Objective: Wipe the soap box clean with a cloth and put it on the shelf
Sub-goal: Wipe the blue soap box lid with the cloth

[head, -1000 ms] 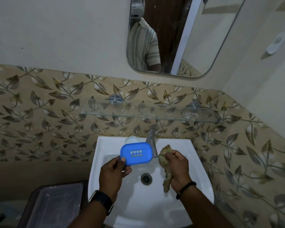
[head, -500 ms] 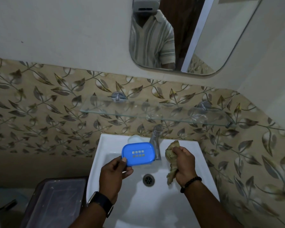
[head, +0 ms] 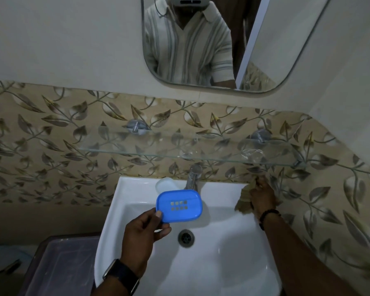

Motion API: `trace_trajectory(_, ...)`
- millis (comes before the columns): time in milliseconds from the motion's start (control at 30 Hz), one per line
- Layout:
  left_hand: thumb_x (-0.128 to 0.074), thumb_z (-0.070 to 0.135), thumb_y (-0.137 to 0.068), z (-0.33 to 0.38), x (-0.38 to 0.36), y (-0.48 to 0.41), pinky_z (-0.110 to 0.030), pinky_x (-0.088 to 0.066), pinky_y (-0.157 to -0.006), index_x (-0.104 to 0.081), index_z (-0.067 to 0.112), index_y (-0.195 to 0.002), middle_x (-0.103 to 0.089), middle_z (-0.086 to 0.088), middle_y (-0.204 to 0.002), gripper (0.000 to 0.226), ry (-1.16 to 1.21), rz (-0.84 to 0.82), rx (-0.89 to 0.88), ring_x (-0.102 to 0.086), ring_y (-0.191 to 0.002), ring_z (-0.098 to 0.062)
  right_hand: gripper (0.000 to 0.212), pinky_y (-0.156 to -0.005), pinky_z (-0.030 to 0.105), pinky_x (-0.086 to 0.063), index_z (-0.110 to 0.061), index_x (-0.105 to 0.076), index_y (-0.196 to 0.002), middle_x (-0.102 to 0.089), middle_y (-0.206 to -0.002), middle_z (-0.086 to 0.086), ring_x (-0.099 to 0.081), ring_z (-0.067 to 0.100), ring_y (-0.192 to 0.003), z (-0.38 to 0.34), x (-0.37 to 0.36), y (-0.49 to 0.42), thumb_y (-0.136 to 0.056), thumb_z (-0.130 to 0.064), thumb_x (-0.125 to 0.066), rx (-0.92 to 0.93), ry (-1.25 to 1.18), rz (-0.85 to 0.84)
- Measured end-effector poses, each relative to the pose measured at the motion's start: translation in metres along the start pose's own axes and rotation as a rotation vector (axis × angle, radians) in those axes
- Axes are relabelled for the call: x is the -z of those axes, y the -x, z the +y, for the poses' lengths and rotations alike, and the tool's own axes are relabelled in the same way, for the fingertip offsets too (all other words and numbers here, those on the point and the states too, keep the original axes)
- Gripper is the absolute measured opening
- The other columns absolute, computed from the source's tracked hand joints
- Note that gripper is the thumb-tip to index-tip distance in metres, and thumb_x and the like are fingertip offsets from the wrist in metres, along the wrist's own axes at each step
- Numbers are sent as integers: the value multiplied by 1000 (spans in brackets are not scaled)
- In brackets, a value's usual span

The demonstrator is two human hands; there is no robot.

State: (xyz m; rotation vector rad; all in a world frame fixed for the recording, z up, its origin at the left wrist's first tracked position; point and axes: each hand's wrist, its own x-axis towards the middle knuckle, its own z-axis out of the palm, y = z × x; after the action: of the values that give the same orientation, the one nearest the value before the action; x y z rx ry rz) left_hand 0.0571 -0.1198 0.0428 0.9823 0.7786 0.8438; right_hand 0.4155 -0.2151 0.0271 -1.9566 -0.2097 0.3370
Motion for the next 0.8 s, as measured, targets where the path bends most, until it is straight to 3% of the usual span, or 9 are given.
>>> trace_trajectory(167,-63,17,-97,-1,-4,-3,-34,-63,-72,-81,17,-102,-70,-25,-78,20,-40,5,0,-69,-73,-23,50,-107,49,-45,-9,-49,-145,-58,-139,20,-56,40,-123,16,-7,-8,-97,3,-45,122,330,-114)
trace_trajectory(233,-63,19,-97,-3,-5,-3,-33,-62,-73,-82,20,-101,-70,-23,-77,19,-51,6,5,-69,-73,-23,48,-103,49,-43,-19,-56,-139,-58,-136,24,-55,39,-124,21,-9,-5,-95,-1,-54,180,507,-188)
trace_trajectory(300,-63,19,-97,-5,-5,-4,-34,-62,-73,-82,21,-101,-70,-23,-76,19,-55,13,10,-69,-73,-24,50,-98,50,-44,-40,-62,-127,-59,-130,26,-53,12,-126,23,-16,3,-92,-4,-62,171,450,-247)
trace_trajectory(333,-63,19,-96,-6,-6,-4,-34,-62,-73,-82,21,-101,-70,-23,-76,19,-57,14,11,-69,-73,-24,43,-92,47,-47,-32,-62,-129,-60,-124,24,-53,-2,-117,25,-17,6,-91,-14,-68,214,427,-258)
trace_trajectory(400,-63,20,-96,-8,-7,-5,-34,-62,-73,-81,20,-103,-69,-22,-75,19,-66,6,10,-69,-73,-23,61,-89,41,-48,-15,-53,-136,-58,-126,14,-57,14,-113,37,-17,1,-87,-46,-69,275,558,-273)
trace_trajectory(500,-63,20,-96,-11,-10,-7,-34,-62,-74,-81,18,-105,-68,-22,-75,19,-67,-6,16,-69,-74,-24,60,-119,43,-24,-26,-25,-156,-26,-164,1,-21,26,-150,42,-12,-3,-102,-44,-43,364,993,-220)
trace_trajectory(633,-64,20,-96,-15,-12,-7,-35,-62,-74,-81,18,-105,-68,-20,-74,19,-62,-12,17,-68,-73,-23,64,-124,46,-10,-35,-9,-159,-8,-168,-7,-3,26,-155,40,-6,-2,-102,-46,-37,335,1200,-303)
trace_trajectory(700,-64,21,-96,-14,-12,-6,-35,-62,-74,-80,17,-106,-68,-20,-74,20,-57,-14,14,-67,-73,-22,64,-123,47,-13,-32,-16,-158,-15,-168,-2,-9,28,-154,35,-5,2,-101,-40,-43,363,1153,-261)
trace_trajectory(800,-64,19,-96,-10,-10,-5,-35,-62,-74,-80,16,-105,-69,-19,-74,19,-44,-14,11,-68,-73,-22,50,-115,52,-29,-14,-48,-147,-46,-151,17,-37,38,-141,24,-6,18,-98,-24,-51,426,829,-40)
